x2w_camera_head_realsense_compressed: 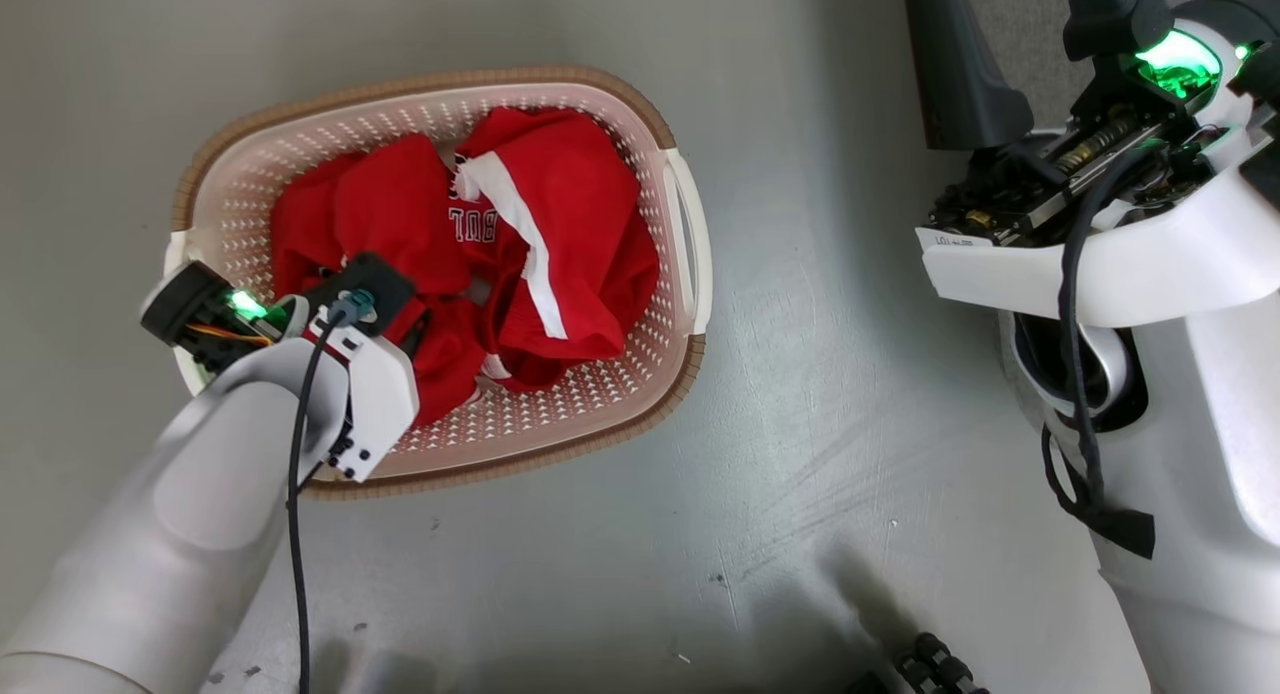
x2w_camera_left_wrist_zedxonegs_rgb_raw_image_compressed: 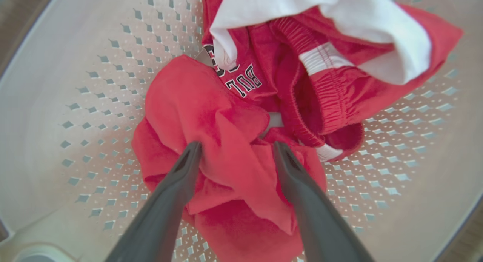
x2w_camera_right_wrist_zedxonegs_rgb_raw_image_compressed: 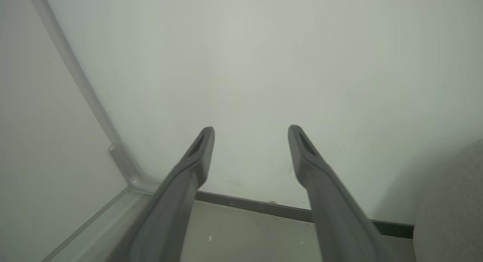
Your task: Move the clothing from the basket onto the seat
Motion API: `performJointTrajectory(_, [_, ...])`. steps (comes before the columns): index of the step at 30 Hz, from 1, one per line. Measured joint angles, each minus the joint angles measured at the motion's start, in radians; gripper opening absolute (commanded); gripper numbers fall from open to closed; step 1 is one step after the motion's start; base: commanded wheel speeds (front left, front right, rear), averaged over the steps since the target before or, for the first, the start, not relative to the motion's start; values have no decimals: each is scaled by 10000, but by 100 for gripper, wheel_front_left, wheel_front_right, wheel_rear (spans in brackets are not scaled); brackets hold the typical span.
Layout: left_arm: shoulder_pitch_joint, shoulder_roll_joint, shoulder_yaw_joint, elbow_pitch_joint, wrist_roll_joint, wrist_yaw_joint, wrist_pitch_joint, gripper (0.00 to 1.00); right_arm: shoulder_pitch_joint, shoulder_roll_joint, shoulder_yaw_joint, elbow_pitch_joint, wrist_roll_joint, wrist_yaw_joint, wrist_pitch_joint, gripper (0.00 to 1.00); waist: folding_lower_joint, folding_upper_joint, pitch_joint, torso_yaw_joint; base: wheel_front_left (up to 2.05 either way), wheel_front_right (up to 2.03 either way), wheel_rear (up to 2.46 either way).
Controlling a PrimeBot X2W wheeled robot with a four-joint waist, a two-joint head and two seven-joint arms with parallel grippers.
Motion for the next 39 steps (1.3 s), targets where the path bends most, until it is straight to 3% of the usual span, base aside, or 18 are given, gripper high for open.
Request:
performJointTrajectory(6, [-319,184,-86,198,130,10,165,100,-283,0,82,-111,125,0,0,100,-1,0,295,-114,0,0,0])
performJointTrajectory(7, [-383,213,-121,247,186,12,203,96,-322,0,90,-113,138,0,0,100,0,0,341,-132,0,0,0])
performJointTrajectory(9, [-476,251,-159,313,293,67,265,28,-368,0,100,-123,159,0,0,100,0,0,429,-168,0,0,0])
performJointTrajectory(10, [-523,263,-192,355,341,67,339,0,-369,0,104,-123,169,0,0,100,0,0,472,-186,0,0,0])
performJointTrajectory(22, [-803,128,73,351,209,318,313,0,-683,0,69,-104,324,0,0,100,0,0,812,-359,0,0,0])
performJointTrajectory(28, [-794,-219,385,236,-203,408,180,0,-732,0,-94,-46,284,0,-2,100,0,0,730,-318,0,0,0])
performJointTrajectory(39, [-394,-309,871,-196,-794,495,-454,0,-732,0,-163,219,-140,0,-12,100,0,0,422,-142,0,0,0])
